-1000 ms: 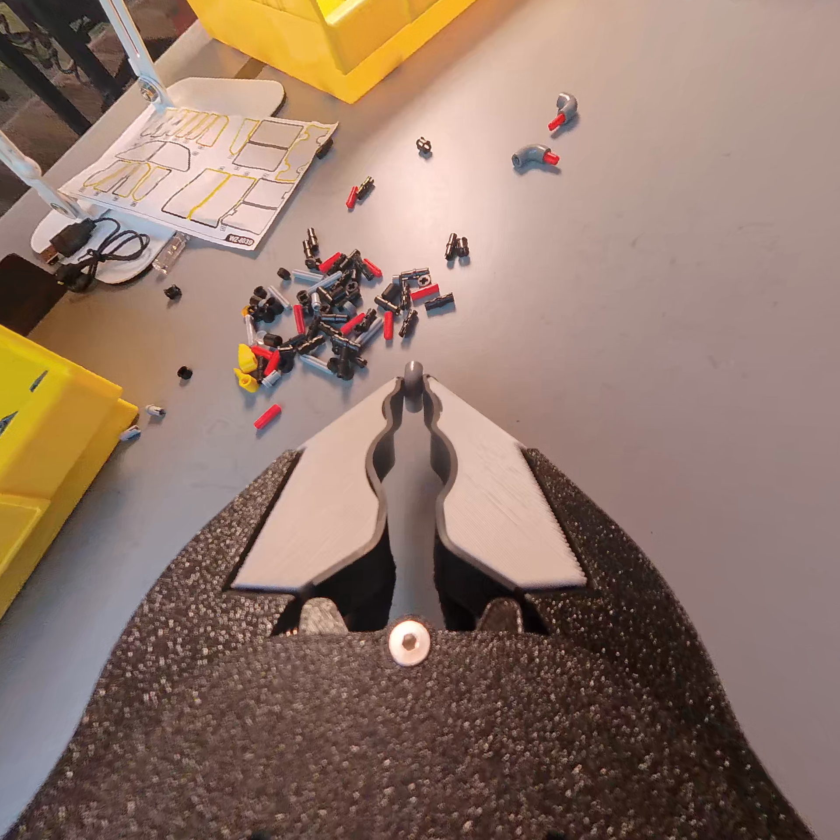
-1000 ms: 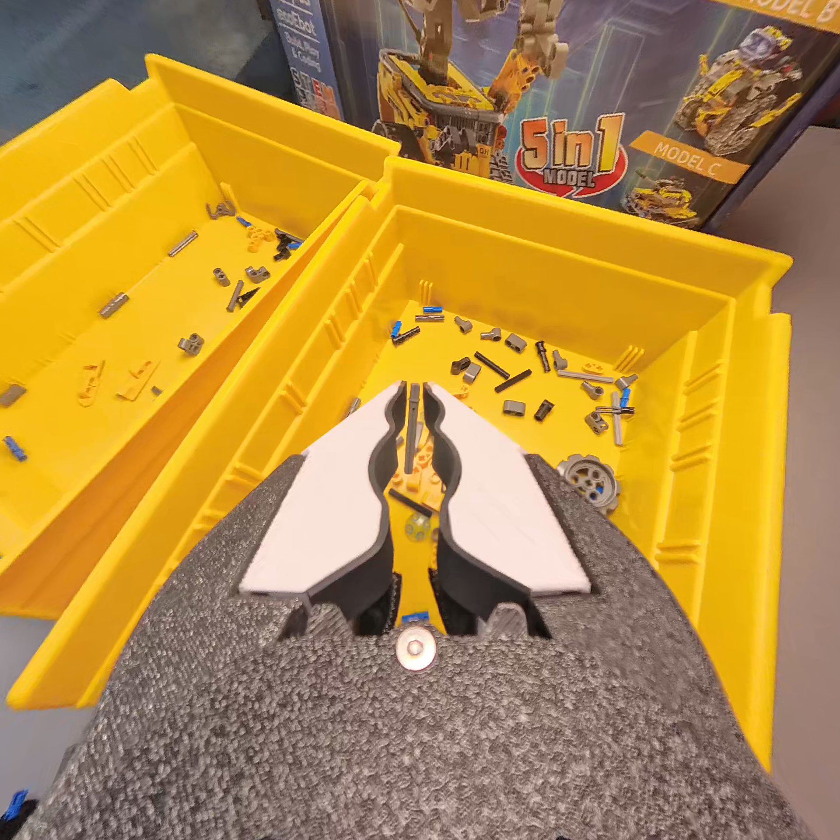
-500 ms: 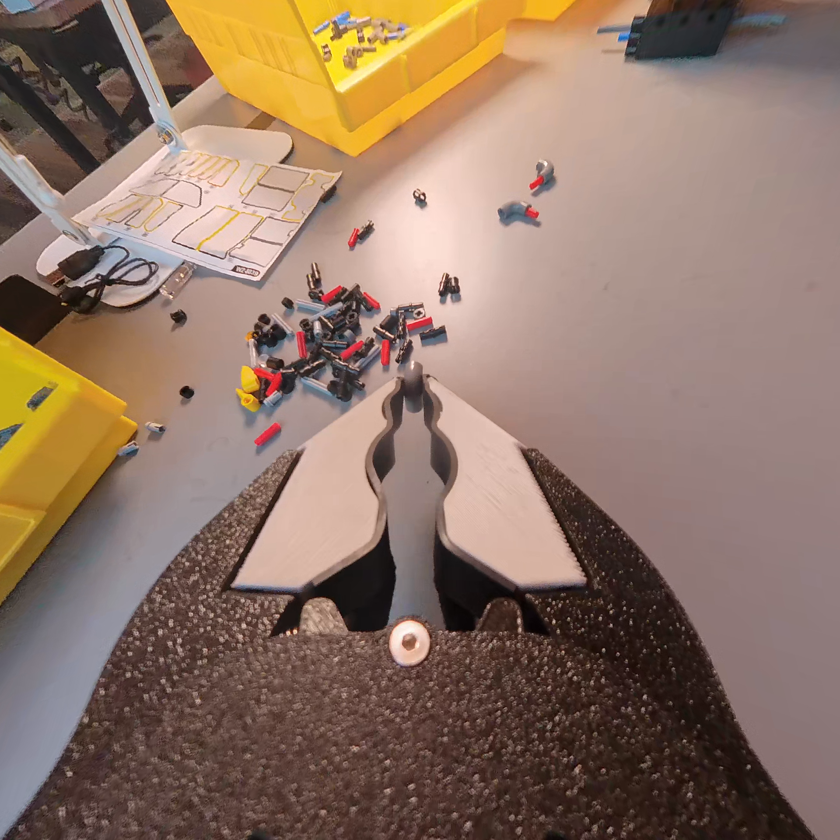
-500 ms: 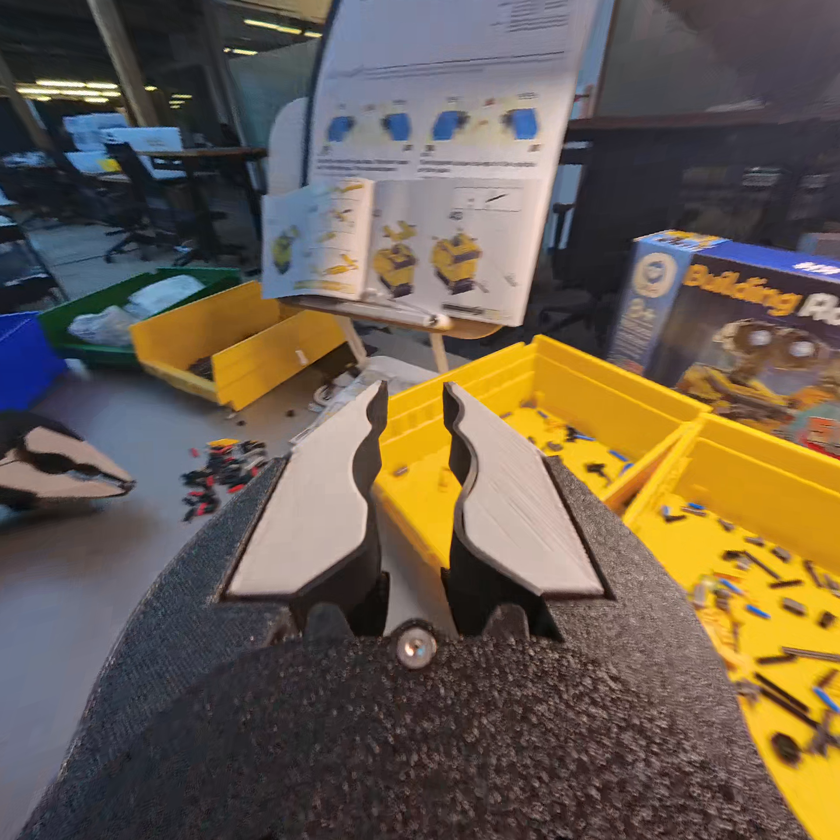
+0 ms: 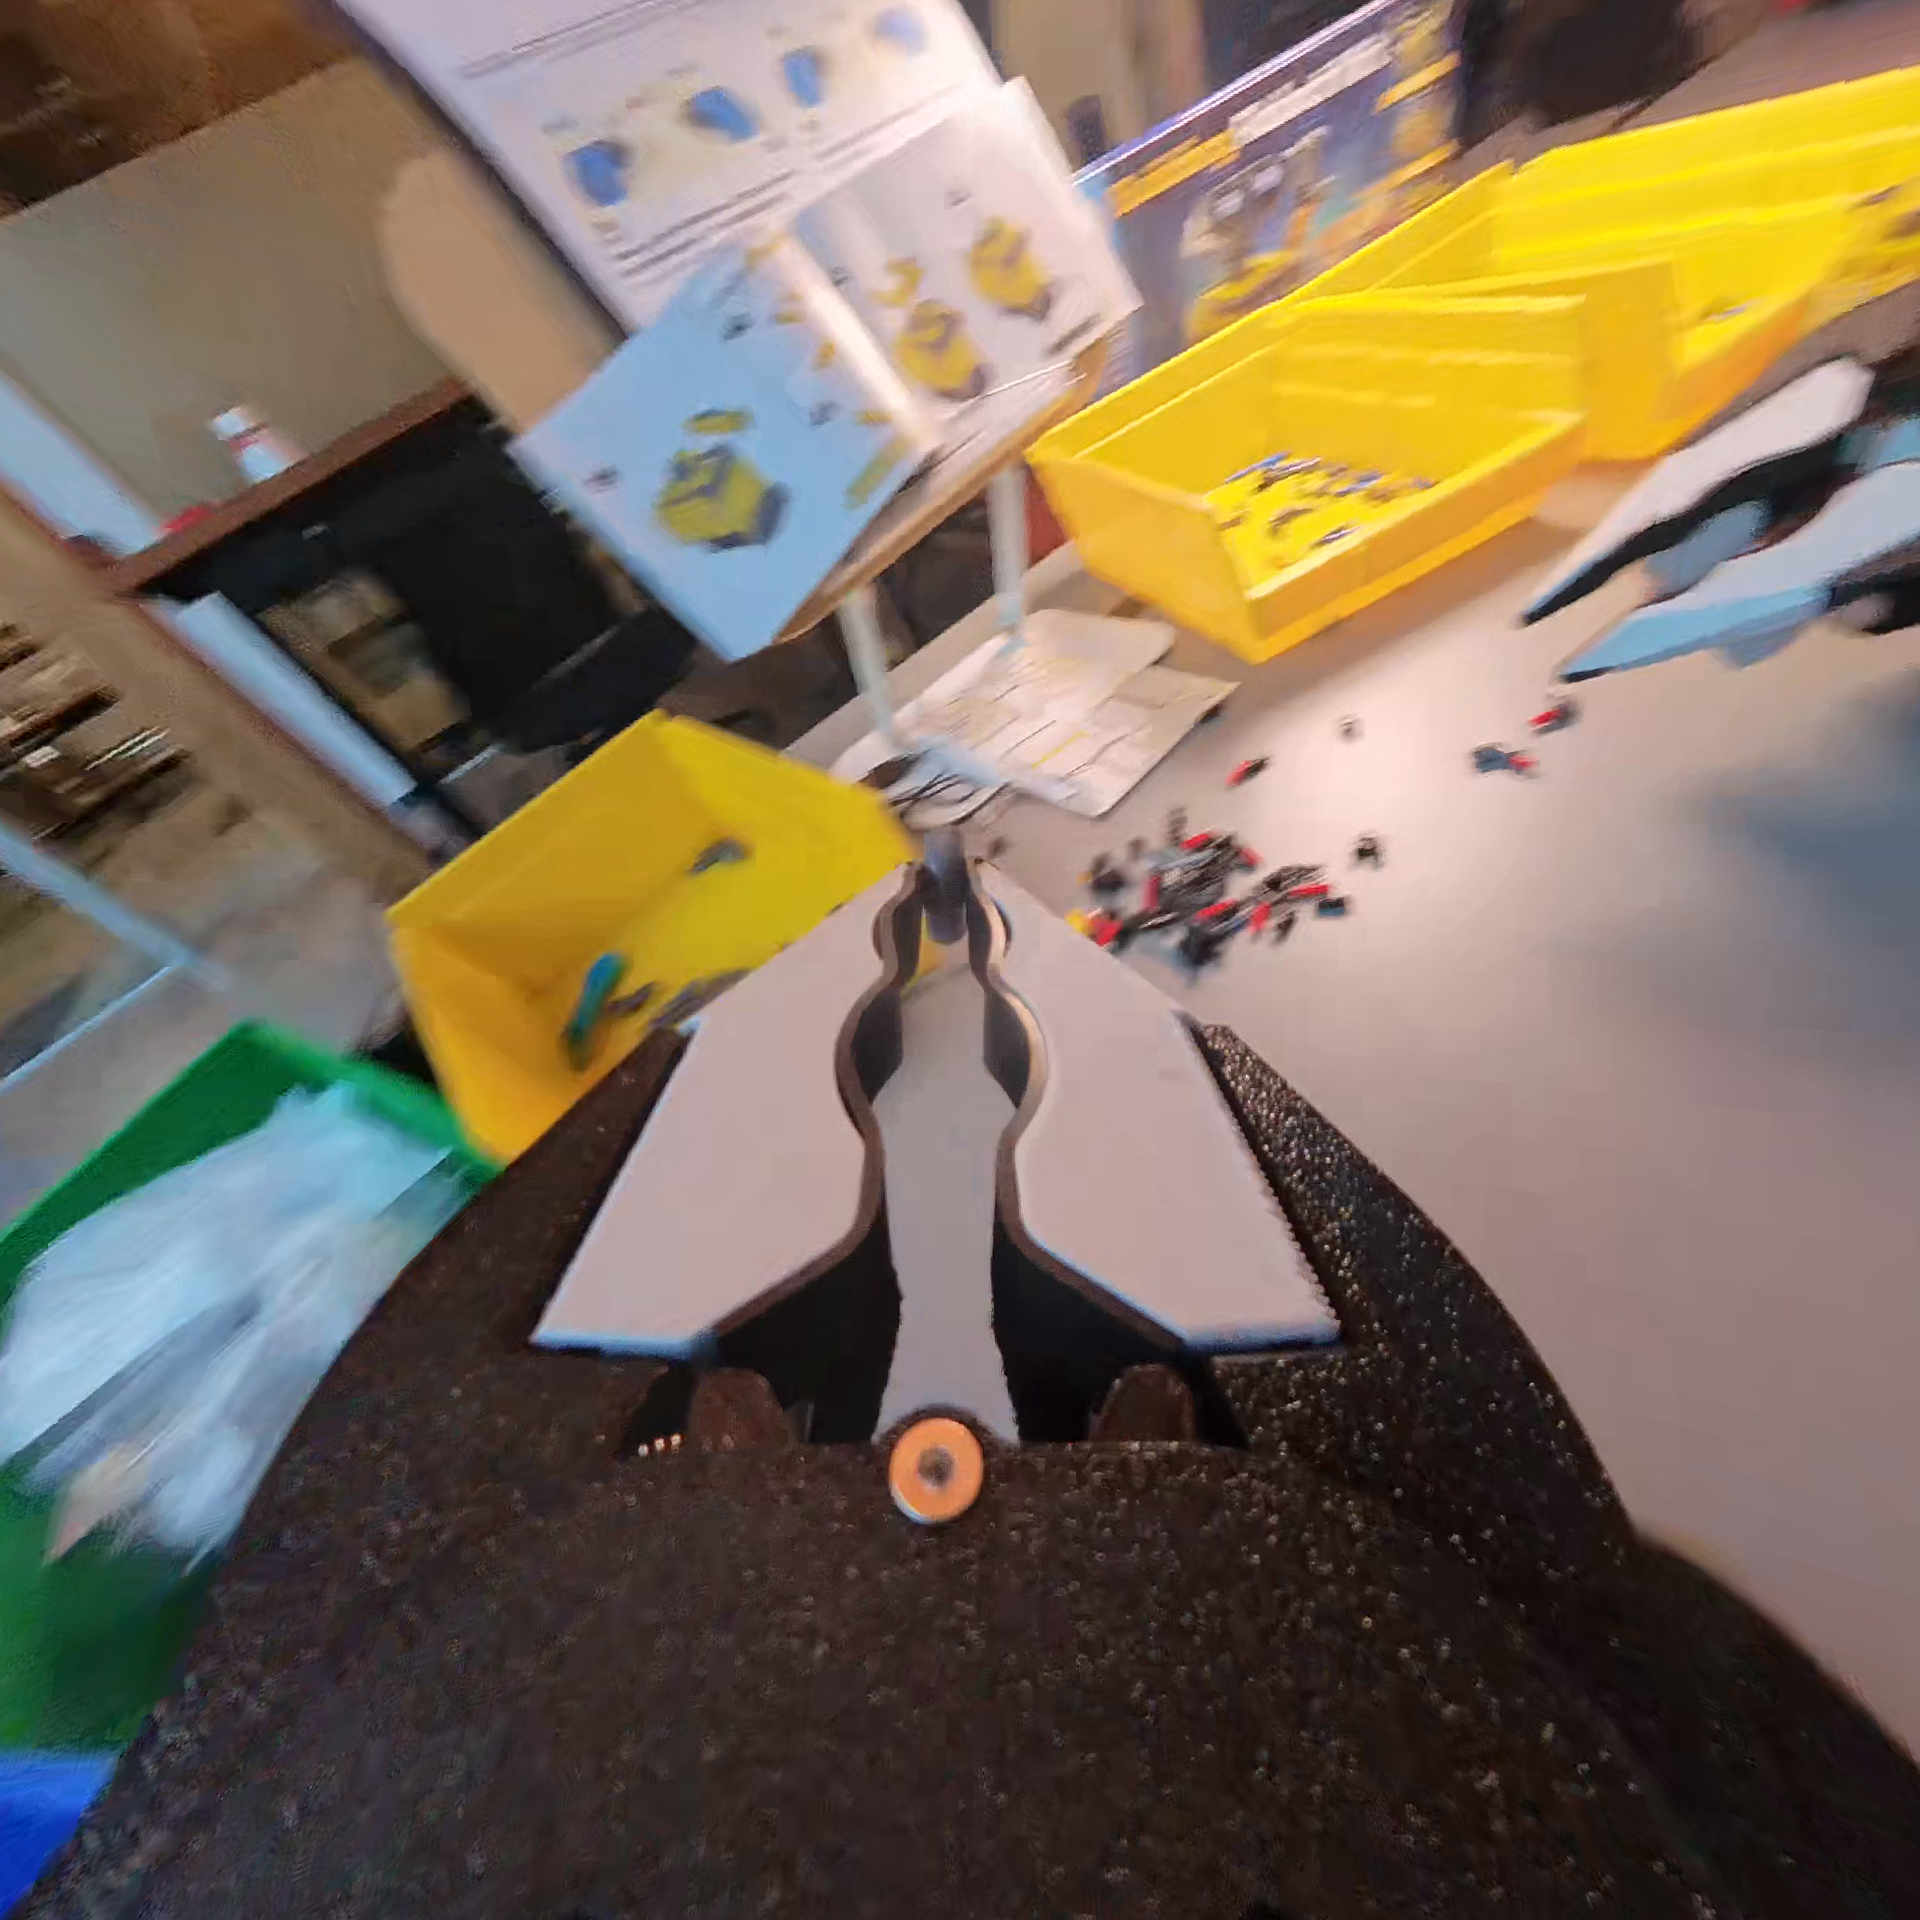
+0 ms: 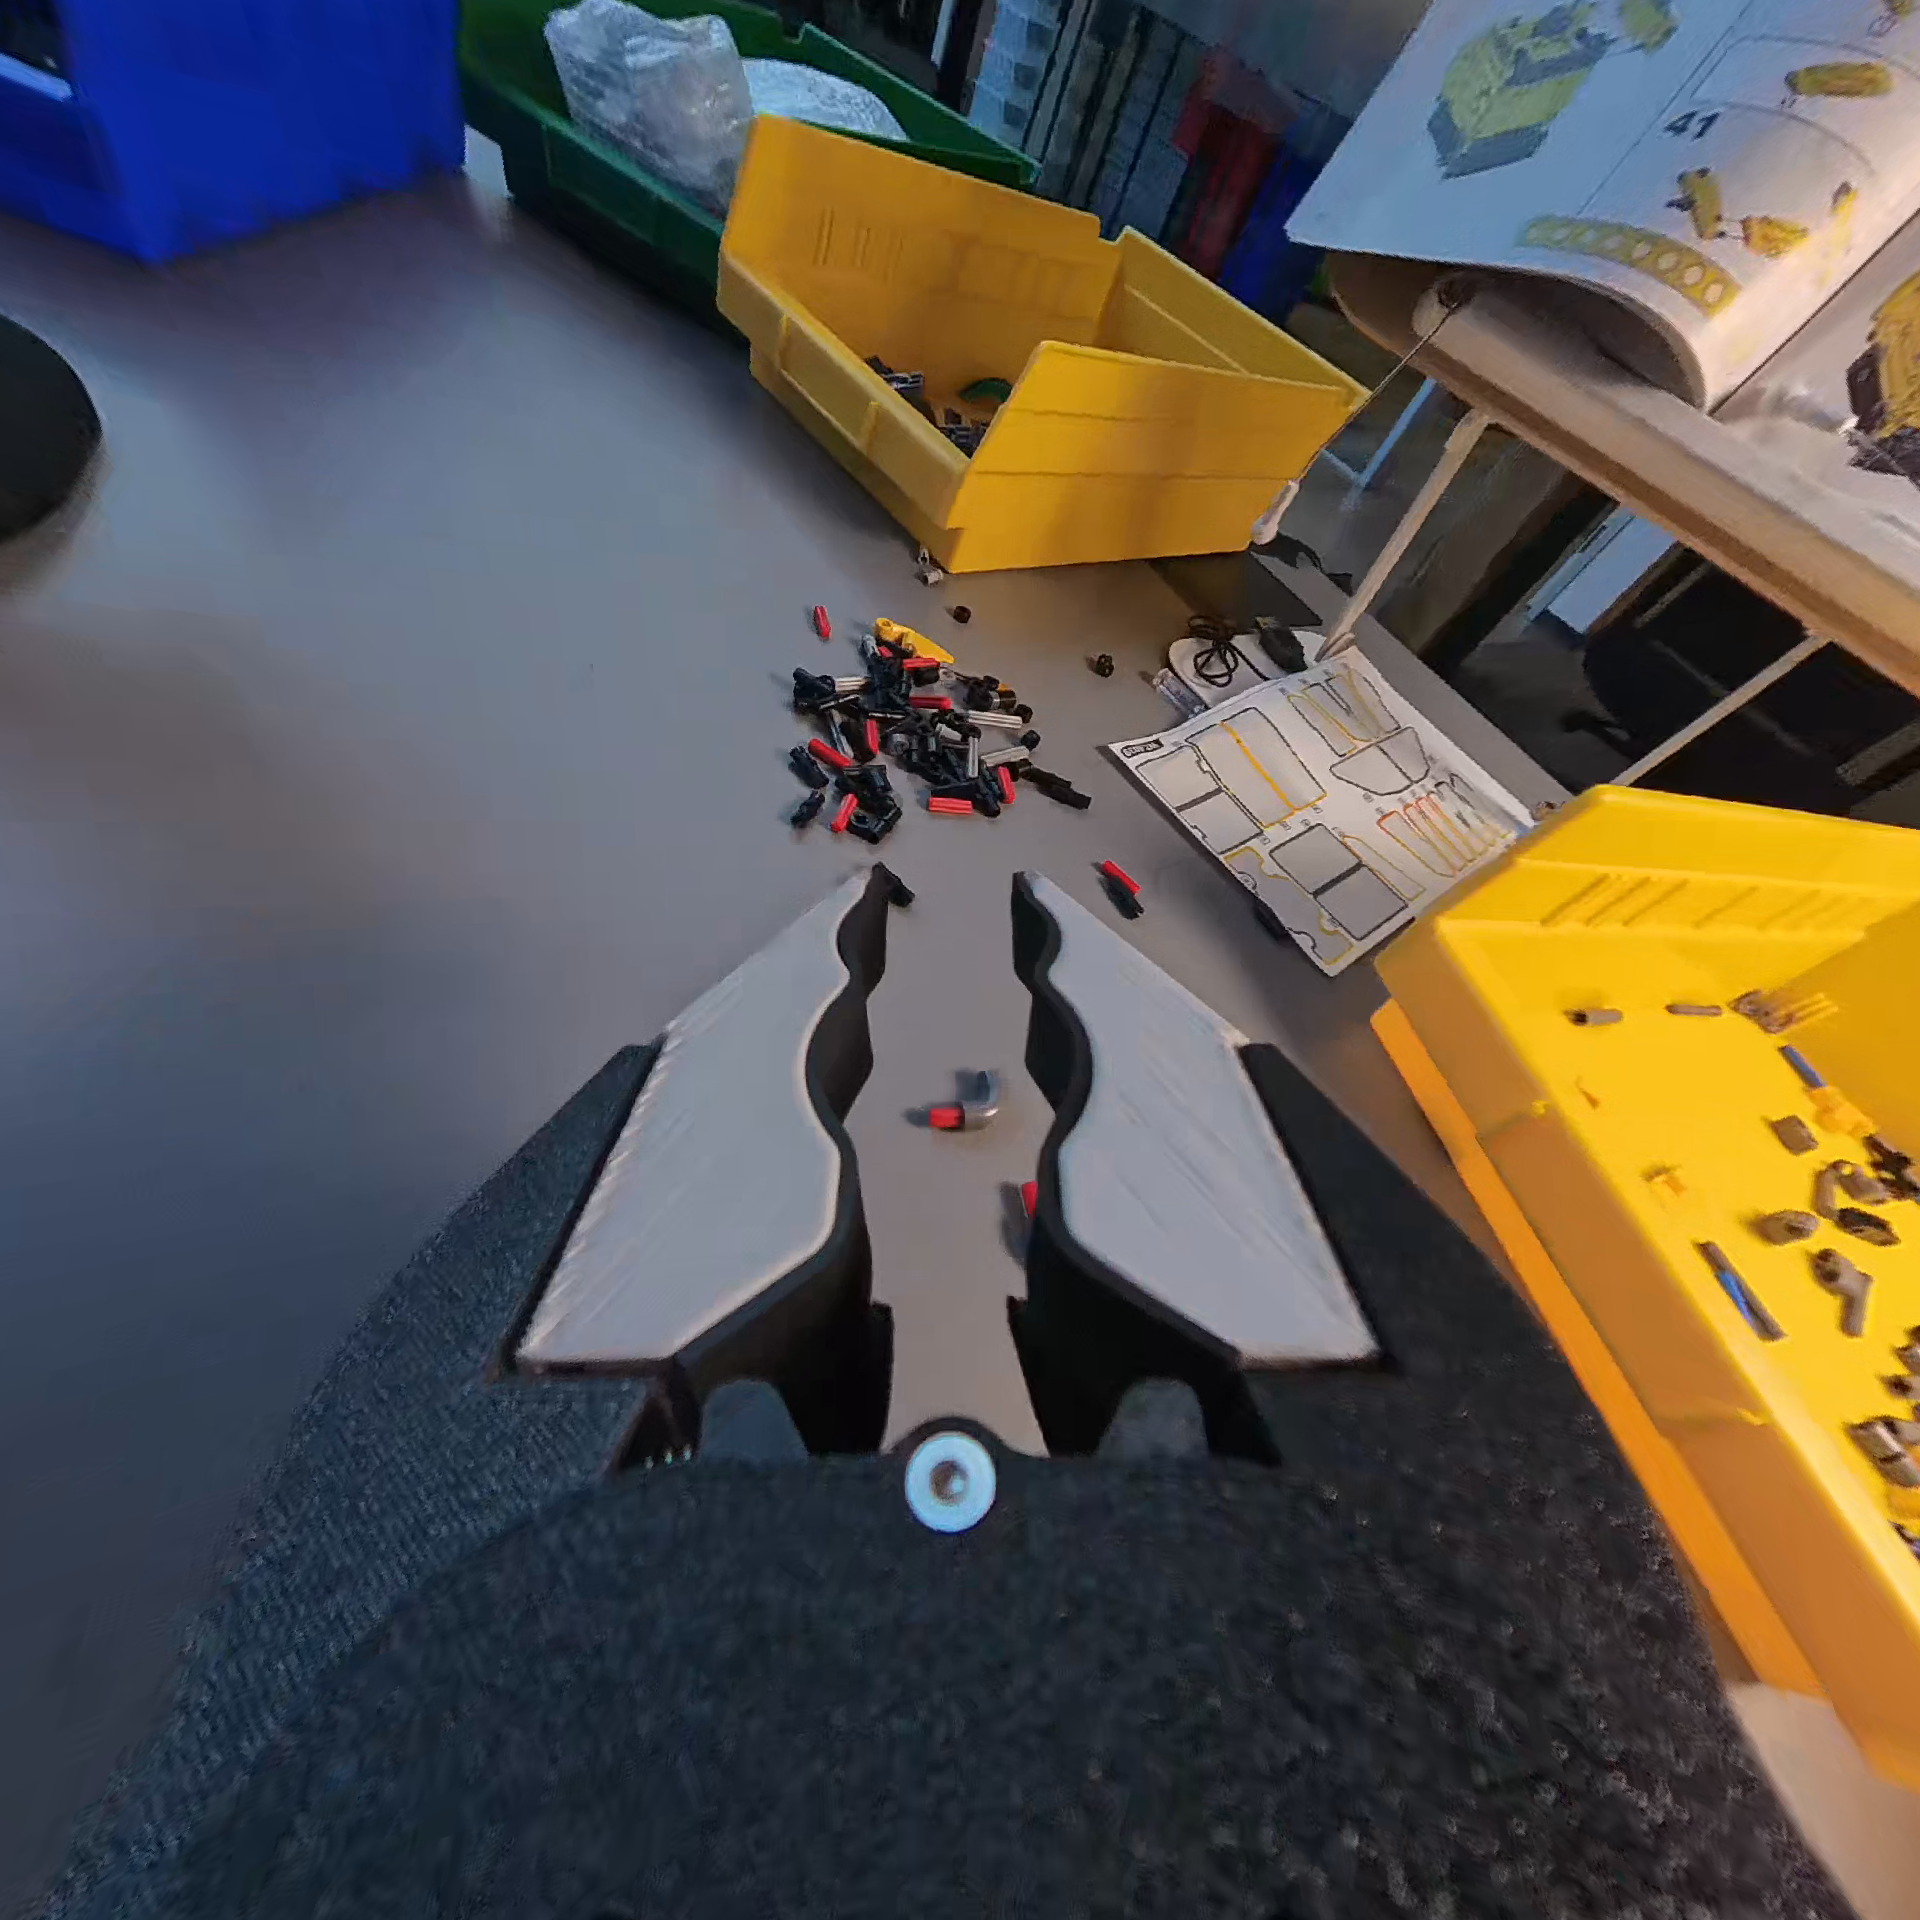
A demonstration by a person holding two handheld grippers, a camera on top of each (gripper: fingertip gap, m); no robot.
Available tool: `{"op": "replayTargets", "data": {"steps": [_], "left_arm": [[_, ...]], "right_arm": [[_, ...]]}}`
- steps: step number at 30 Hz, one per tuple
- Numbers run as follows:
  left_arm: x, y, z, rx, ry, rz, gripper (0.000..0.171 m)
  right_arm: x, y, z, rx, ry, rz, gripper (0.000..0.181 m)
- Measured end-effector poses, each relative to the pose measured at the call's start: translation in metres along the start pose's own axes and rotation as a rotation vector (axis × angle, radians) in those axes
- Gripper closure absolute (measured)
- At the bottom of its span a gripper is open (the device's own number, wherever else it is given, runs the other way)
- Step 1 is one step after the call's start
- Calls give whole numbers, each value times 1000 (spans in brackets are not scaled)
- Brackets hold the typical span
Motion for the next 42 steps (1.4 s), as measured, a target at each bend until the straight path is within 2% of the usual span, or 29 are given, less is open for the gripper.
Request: {"op": "replayTargets", "data": {"steps": [2,5,8,10,11,13,16,19,21,23,29,34,39,42], "left_arm": [[48,33,-21,147,31,179,164],[107,83,-80,417,158,374,164],[131,118,-141,668,302,461,162],[141,128,-155,700,323,553,141],[143,128,-151,671,323,588,129],[139,114,-130,555,305,591,124],[110,73,-82,359,234,453,124],[56,22,-38,194,186,203,111],[20,-9,-19,108,183,50,106],[-17,-39,-11,84,217,-117,100],[-98,-100,-21,131,216,-424,108],[-144,-110,-48,165,193,-529,113],[-160,-103,-59,182,180,-579,116],[-160,-104,-63,190,168,-573,116]], "right_arm": [[-3,0,-5,34,17,-16,159],[-10,3,-19,91,-48,-2,152],[-17,9,-27,81,-140,6,151],[-22,12,-28,74,-175,-2,150],[-25,14,-28,70,-184,-13,150],[-29,15,-28,72,-198,-28,150],[-29,13,-36,110,-209,-34,150],[-27,9,-49,191,-198,-31,149],[-22,7,-57,246,-194,-10,147],[-17,5,-63,288,-203,21,146],[-14,0,-70,364,-258,42,136],[-10,-11,-64,392,-327,86,137],[-11,-27,-62,477,-281,92,171],[-6,-41,-53,443,-239,117,174]]}}
Point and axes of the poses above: each gripper's, where its closed fingertips meet, y back along the fingers, z out of its top, x = y × z across the jaws, the point moved 3 cm from there along y, back along the fingers, and after that the axes turned 9 degrees about z, right-handed, at the moved point
